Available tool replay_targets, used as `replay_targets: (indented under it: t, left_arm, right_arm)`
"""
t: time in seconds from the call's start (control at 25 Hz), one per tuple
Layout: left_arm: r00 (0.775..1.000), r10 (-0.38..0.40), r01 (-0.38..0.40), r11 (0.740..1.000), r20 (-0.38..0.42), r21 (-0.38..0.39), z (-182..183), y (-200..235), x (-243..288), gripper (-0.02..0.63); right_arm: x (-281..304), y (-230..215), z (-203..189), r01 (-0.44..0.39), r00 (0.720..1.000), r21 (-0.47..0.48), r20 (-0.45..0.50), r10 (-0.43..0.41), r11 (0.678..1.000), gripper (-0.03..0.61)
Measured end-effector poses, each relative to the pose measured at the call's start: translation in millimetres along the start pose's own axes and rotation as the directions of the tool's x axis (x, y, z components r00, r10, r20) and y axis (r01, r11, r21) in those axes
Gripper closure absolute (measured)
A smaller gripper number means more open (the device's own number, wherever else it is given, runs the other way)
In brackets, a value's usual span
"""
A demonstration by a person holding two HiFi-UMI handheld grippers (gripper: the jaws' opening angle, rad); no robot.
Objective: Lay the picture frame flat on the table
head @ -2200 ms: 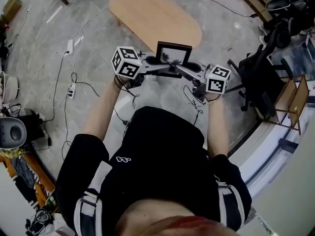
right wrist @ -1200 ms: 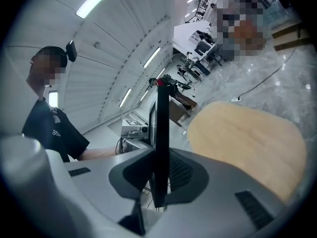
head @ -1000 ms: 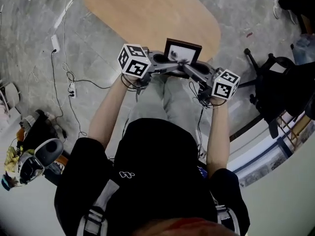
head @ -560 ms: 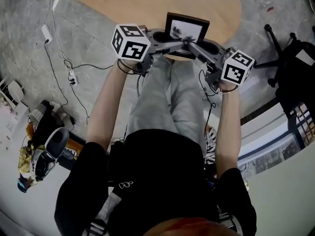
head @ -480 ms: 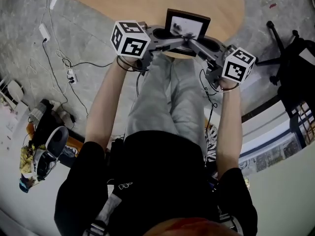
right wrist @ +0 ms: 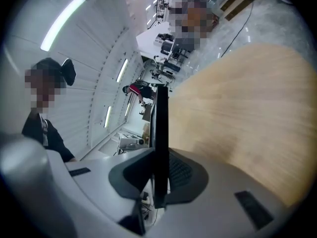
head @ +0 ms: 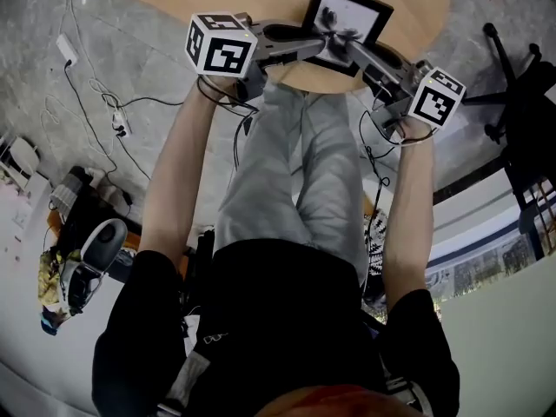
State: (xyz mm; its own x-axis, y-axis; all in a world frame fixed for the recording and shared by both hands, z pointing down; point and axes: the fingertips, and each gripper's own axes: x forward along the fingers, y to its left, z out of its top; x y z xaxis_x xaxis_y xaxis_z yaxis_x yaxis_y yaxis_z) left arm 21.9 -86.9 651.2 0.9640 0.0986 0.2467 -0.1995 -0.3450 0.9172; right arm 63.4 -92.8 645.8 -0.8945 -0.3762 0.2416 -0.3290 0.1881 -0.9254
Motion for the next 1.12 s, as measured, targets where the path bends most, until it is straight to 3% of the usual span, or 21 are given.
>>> replay_targets:
  t: [0.2, 0.32, 0.44, 0.48, 0.52, 0.6, 0.64, 0.76, 0.92, 1.12]
  left_arm:
    - [0.988, 0.150, -0.148, 0.988, 0.027, -0.042, 0, 32, -19, 0.531]
    - [0.976, 0.188, -0.178, 0.980, 0.111, -0.094, 2, 36, -27, 0.529]
    - [0.964, 0.236, -0.224, 0.969, 0.120, -0.105, -6, 38, -31, 0.532]
    - [0.955, 0.273, -0.262, 0.960, 0.120, -0.100, -9, 42, -34, 0.541]
    - [0.937, 0.324, -0.313, 0.944, 0.129, -0.101, -11, 48, -40, 0.594]
    - [0.890, 0.418, -0.398, 0.907, 0.184, -0.137, -8, 63, -54, 0.604]
    - [0.876, 0.429, -0.400, 0.901, 0.221, -0.165, -5, 65, -60, 0.604]
    - [0.865, 0.396, -0.341, 0.914, 0.308, -0.219, 0, 59, -72, 0.604]
    - [0.860, 0.403, -0.347, 0.912, 0.313, -0.220, -8, 52, -68, 0.604]
    - [0.843, 0.387, -0.299, 0.915, 0.373, -0.272, -8, 35, -66, 0.604]
  right_arm:
    - [15, -20, 8, 0.023, 1.000, 0.010, 0.012, -0.023, 1.000, 0.517]
    - [12, -28, 14, 0.027, 0.996, 0.058, 0.080, -0.031, 0.998, 0.518]
    - [13, -33, 10, 0.037, 0.997, 0.066, 0.063, -0.041, 0.997, 0.517]
    - [13, -37, 9, 0.050, 0.997, 0.065, 0.056, -0.053, 0.997, 0.517]
    - [12, -43, 10, 0.069, 0.996, 0.068, 0.056, -0.073, 0.995, 0.517]
    - [7, -59, 14, 0.111, 0.991, 0.098, 0.070, -0.118, 0.989, 0.518]
    - [4, -67, 15, 0.129, 0.988, 0.119, 0.074, -0.139, 0.984, 0.518]
    - [5, -85, 9, 0.190, 0.980, 0.149, 0.034, -0.197, 0.971, 0.518]
    - [6, -96, 4, 0.264, 0.964, 0.138, -0.020, -0.264, 0.955, 0.518]
    - [7, -98, 11, 0.454, 0.890, 0.002, -0.044, -0.453, 0.891, 0.495]
